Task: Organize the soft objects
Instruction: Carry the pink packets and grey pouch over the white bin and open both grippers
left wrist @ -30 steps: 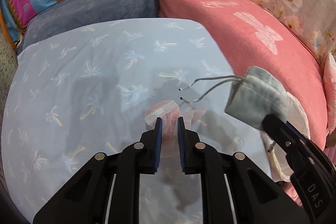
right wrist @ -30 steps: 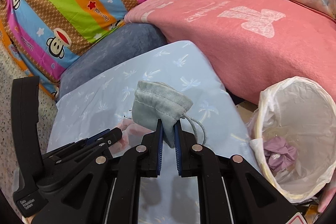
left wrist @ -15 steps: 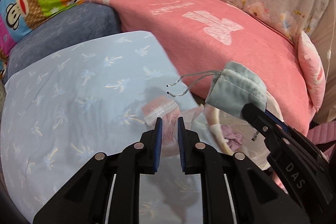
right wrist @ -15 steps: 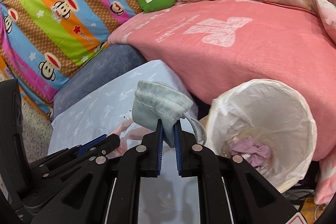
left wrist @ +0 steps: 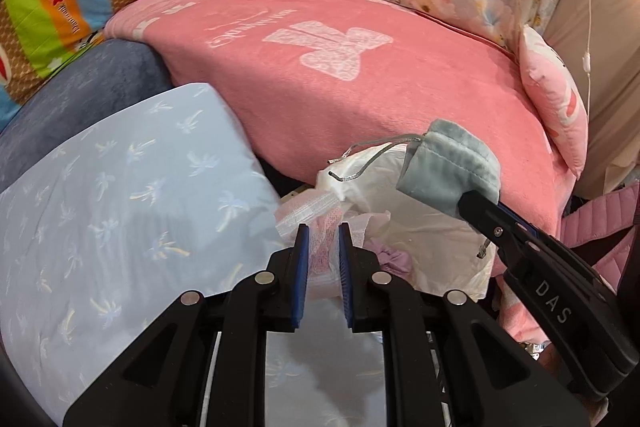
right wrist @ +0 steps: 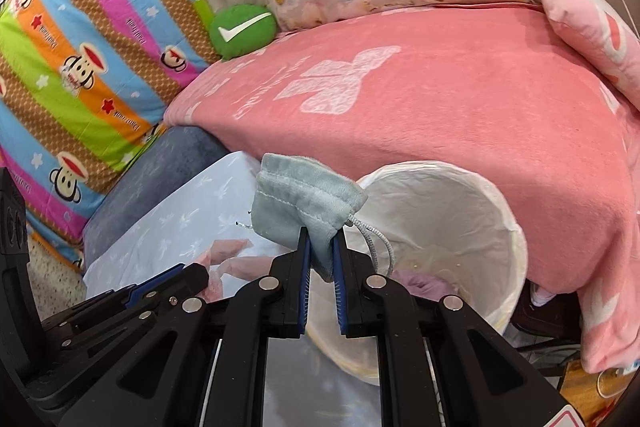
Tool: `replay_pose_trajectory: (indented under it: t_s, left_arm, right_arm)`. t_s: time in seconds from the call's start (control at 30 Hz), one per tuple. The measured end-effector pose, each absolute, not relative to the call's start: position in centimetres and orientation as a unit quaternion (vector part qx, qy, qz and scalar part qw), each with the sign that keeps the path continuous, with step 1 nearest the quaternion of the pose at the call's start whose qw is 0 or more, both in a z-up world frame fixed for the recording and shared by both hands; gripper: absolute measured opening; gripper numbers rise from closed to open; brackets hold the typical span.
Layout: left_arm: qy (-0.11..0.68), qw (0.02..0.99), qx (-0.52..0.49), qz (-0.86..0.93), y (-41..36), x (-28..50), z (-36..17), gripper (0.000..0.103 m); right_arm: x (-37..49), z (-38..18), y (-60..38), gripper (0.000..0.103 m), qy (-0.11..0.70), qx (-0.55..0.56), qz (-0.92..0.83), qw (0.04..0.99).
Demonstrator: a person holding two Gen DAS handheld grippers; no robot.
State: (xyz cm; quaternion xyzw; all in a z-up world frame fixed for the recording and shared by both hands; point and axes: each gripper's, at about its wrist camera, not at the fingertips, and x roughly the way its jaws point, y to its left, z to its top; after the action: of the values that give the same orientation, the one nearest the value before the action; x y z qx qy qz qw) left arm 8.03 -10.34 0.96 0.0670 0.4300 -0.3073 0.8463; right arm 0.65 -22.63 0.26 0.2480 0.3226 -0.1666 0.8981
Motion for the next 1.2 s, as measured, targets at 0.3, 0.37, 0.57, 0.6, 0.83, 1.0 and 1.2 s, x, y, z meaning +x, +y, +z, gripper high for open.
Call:
replay_pose_trajectory:
  t_s: [0.3, 0.37, 0.57, 0.6, 0.83, 1.0, 1.2]
  left_arm:
    - [0.421, 0.840, 0.083, -0.333, -13.7, 6.7, 1.4, 0.016]
    - [0.417, 0.841, 0.084, -0.334, -14.2, 6.5, 1.5, 0.016]
    - [0.410, 0.845, 0.087, -0.332, -15.1, 6.2, 1.7, 0.036]
    - [0.408, 0.848, 0.085, -0.328, -15.1, 6.3, 1.8, 0.047]
    - [0.400, 0.862, 0.075, -0.303, -14.4, 6.7, 2.1, 0.063]
    - [0.405, 0.866, 0.070, -0.286, -13.6, 7.0, 1.8, 0.067]
    - [0.409, 0.867, 0.065, -0.275, -12.6, 7.4, 1.6, 0.068]
  right_arm:
    - [-1.5, -0.1, -25.4, 0.010, 0.314, 0.262, -0.193, 0.892]
    - [-1.7, -0.1, -25.7, 0.011, 0.313, 0.264, -0.196, 0.891]
    - [-2.1, -0.2, -26.2, 0.011, 0.312, 0.267, -0.201, 0.890]
    - [-2.1, -0.2, -26.3, 0.011, 0.312, 0.267, -0.200, 0.890]
    - [-2.0, -0.3, -26.2, 0.016, 0.315, 0.267, -0.196, 0.889]
    - [-1.6, -0.4, -26.0, 0.016, 0.317, 0.265, -0.191, 0.890]
    - [-1.0, -0.4, -25.5, 0.016, 0.323, 0.259, -0.183, 0.892]
